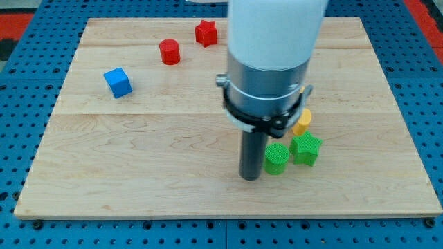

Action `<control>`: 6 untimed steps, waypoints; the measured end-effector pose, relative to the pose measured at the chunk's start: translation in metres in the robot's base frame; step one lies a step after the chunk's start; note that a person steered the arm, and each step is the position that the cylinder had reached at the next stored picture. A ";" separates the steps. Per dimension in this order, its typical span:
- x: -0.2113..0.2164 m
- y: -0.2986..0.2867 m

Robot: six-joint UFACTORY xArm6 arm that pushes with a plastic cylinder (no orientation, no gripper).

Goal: Place the green circle below the green star

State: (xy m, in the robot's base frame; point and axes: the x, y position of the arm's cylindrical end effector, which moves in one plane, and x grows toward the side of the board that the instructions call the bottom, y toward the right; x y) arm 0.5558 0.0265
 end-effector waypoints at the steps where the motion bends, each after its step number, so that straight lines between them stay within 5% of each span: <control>1: -0.043 0.009; 6: 0.009 0.076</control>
